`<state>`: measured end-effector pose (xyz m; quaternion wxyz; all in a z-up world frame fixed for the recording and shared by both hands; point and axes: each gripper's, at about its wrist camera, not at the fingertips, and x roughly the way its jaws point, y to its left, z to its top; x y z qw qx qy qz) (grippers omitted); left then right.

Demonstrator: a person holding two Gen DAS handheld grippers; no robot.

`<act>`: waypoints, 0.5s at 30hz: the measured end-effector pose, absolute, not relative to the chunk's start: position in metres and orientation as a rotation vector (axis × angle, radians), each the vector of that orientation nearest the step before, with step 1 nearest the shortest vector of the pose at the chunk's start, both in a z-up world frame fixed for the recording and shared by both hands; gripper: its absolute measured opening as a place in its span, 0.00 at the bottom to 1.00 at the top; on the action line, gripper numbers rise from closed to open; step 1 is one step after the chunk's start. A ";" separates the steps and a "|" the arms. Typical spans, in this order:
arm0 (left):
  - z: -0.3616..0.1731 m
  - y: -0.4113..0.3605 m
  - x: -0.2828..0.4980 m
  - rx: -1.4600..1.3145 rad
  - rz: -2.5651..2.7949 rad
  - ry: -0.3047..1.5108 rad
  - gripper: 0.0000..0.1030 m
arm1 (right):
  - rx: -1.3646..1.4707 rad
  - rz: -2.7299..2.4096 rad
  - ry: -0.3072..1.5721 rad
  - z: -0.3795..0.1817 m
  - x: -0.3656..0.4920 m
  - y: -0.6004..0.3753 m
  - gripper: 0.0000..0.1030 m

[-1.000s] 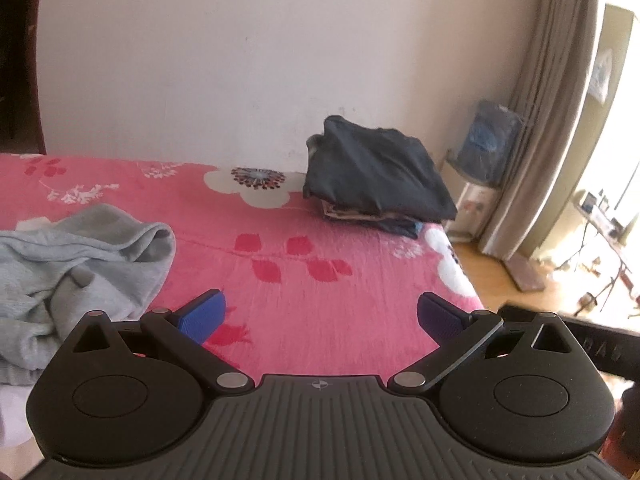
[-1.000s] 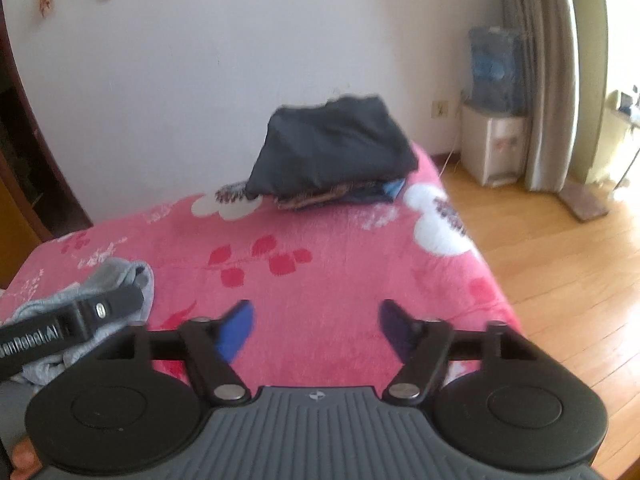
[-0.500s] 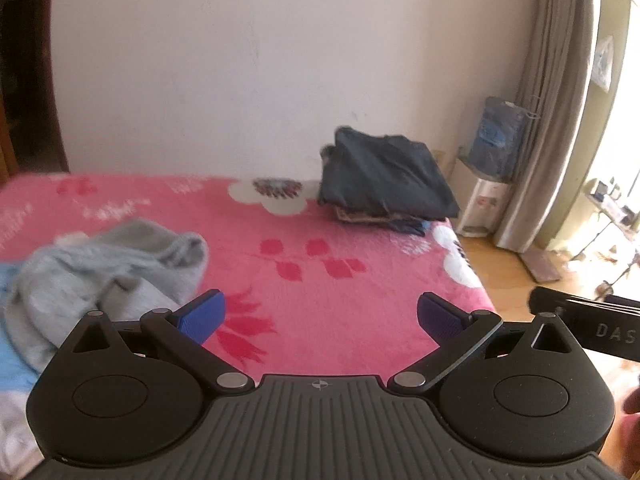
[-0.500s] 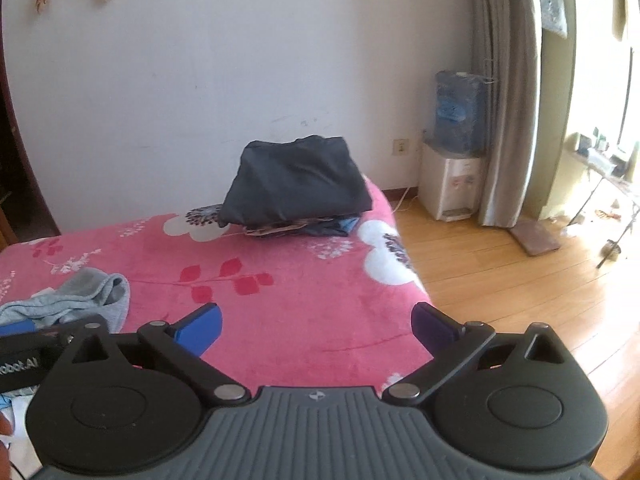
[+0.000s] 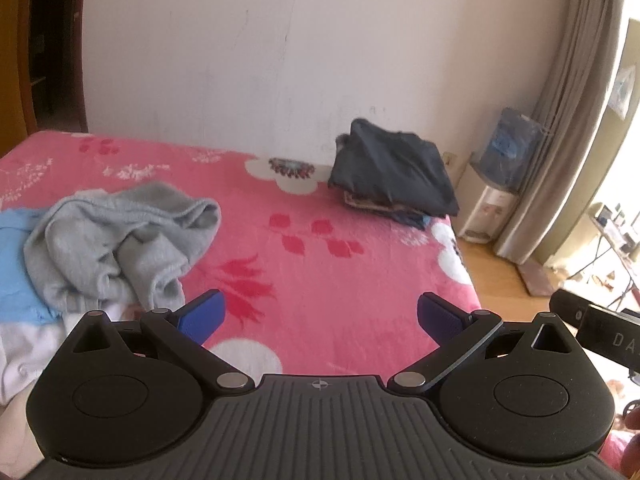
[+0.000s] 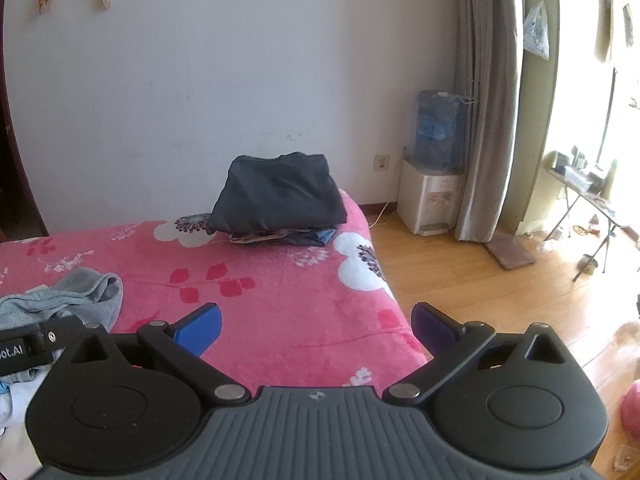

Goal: Fold clothes

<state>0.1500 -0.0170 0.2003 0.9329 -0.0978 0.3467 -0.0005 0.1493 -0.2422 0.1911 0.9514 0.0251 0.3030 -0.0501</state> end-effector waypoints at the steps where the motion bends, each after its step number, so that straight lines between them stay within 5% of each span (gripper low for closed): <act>1: 0.200 -0.020 0.148 -0.196 0.000 0.712 1.00 | 0.042 -0.101 0.615 0.193 0.147 -0.242 1.00; 15: 0.206 -0.048 0.134 -0.091 0.058 0.688 1.00 | -0.135 -0.088 0.594 0.191 0.140 -0.230 1.00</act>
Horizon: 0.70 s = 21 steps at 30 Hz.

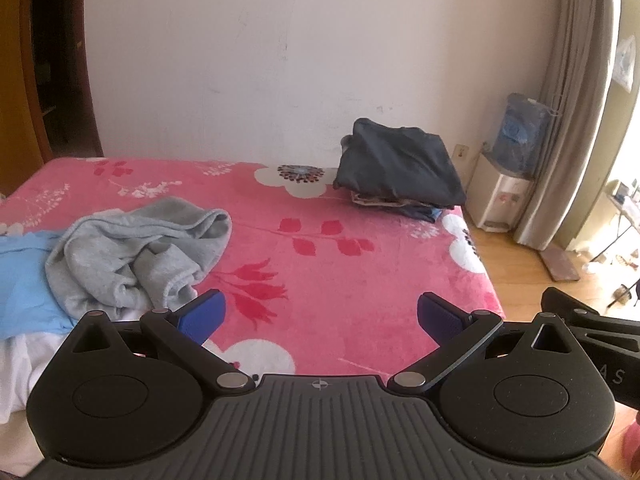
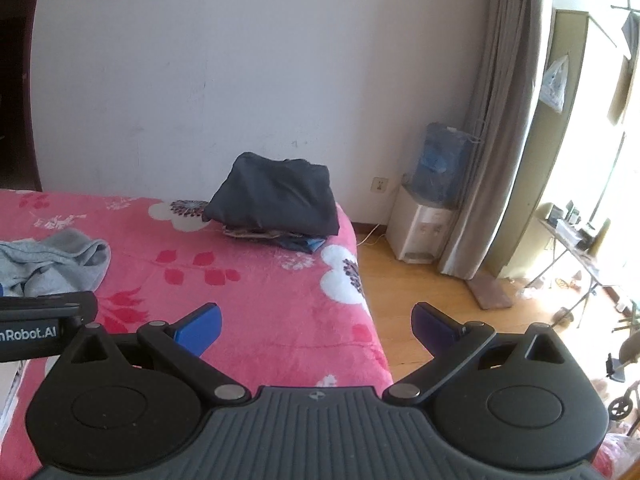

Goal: Fold clothes

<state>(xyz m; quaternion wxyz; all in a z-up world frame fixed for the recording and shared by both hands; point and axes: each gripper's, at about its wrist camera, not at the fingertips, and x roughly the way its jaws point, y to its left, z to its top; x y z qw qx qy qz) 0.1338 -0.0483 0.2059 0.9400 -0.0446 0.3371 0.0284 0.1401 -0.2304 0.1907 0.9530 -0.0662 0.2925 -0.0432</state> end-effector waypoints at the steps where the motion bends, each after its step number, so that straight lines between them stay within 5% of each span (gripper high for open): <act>1: 0.206 -0.049 0.133 -0.084 0.062 0.687 1.00 | -0.133 -0.086 0.593 0.191 0.140 -0.231 1.00; 21: 0.204 -0.059 0.129 -0.058 0.112 0.719 1.00 | -0.070 -0.069 0.628 0.183 0.127 -0.250 1.00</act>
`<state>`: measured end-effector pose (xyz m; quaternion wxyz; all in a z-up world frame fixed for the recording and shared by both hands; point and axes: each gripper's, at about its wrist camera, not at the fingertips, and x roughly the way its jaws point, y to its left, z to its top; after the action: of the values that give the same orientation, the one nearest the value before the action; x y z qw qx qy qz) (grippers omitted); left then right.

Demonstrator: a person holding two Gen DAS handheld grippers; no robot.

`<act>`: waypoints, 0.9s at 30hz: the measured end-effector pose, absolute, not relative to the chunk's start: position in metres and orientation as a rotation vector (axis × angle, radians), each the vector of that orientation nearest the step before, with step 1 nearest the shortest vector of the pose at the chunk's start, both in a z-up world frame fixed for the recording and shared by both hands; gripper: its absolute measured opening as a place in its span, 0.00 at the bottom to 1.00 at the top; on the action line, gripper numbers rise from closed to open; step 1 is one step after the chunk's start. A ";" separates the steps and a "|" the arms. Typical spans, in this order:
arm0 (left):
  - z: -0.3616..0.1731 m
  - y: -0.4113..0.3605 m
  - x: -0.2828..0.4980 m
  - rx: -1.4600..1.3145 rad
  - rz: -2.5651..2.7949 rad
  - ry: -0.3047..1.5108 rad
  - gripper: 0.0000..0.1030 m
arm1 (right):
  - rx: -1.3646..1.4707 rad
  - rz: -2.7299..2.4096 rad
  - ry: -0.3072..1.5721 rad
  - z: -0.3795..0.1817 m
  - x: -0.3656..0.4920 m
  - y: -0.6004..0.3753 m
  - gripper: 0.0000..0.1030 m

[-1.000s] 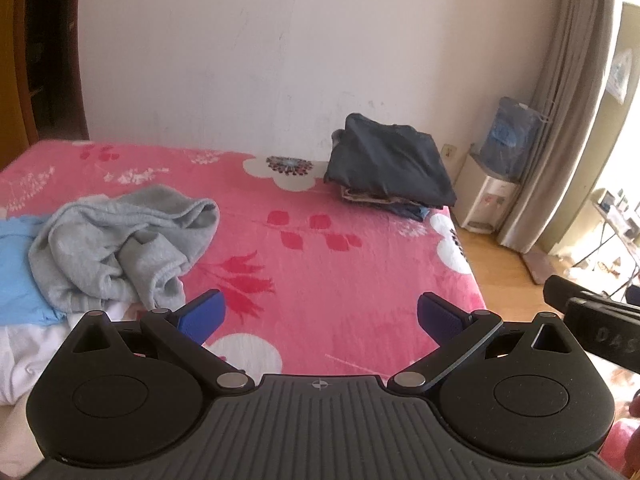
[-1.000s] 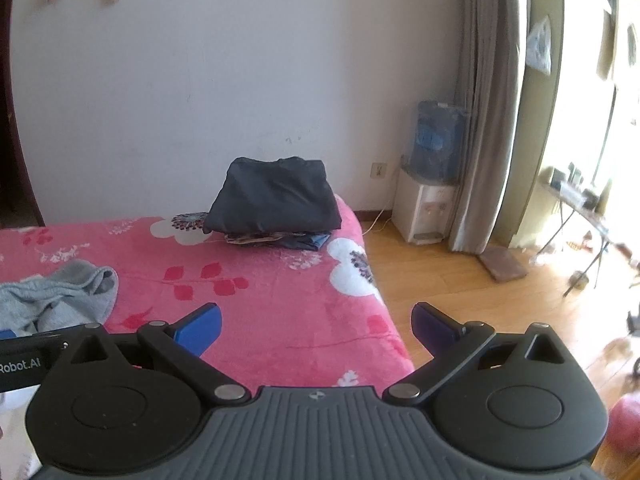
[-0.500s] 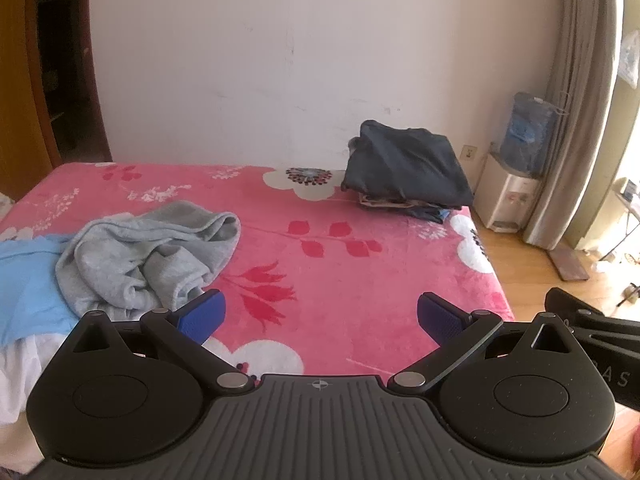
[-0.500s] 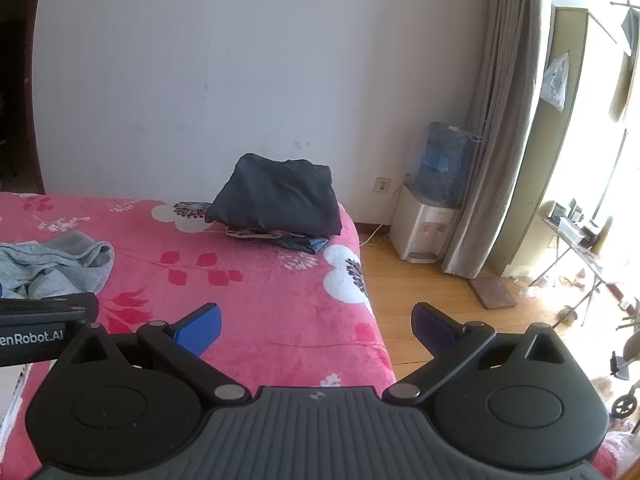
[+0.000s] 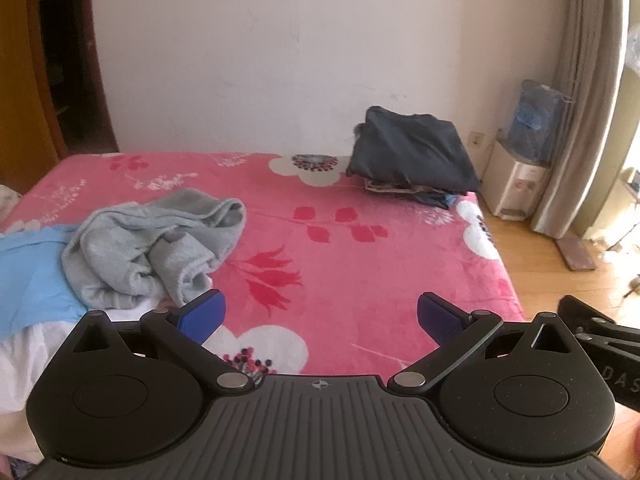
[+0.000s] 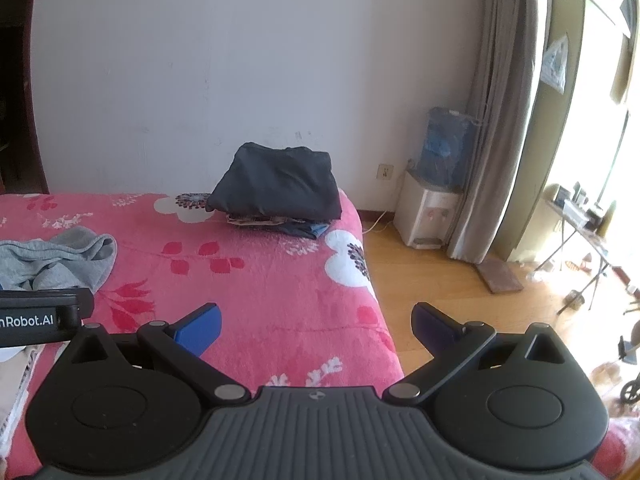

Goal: Fold clothes

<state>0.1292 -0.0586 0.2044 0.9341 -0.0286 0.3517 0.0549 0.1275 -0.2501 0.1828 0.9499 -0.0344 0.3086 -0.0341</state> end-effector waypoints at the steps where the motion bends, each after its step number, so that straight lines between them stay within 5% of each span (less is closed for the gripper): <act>1: 0.204 -0.060 0.129 -0.053 0.119 0.716 1.00 | -0.064 -0.072 0.631 0.182 0.128 -0.252 1.00; 27: 0.198 -0.065 0.131 0.004 0.114 0.707 1.00 | -0.062 -0.075 0.690 0.171 0.133 -0.252 1.00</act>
<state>0.1307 -0.0649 0.1975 0.9367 0.0021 0.3458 0.0559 0.1330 -0.2524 0.1710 0.9399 -0.0305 0.3380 -0.0369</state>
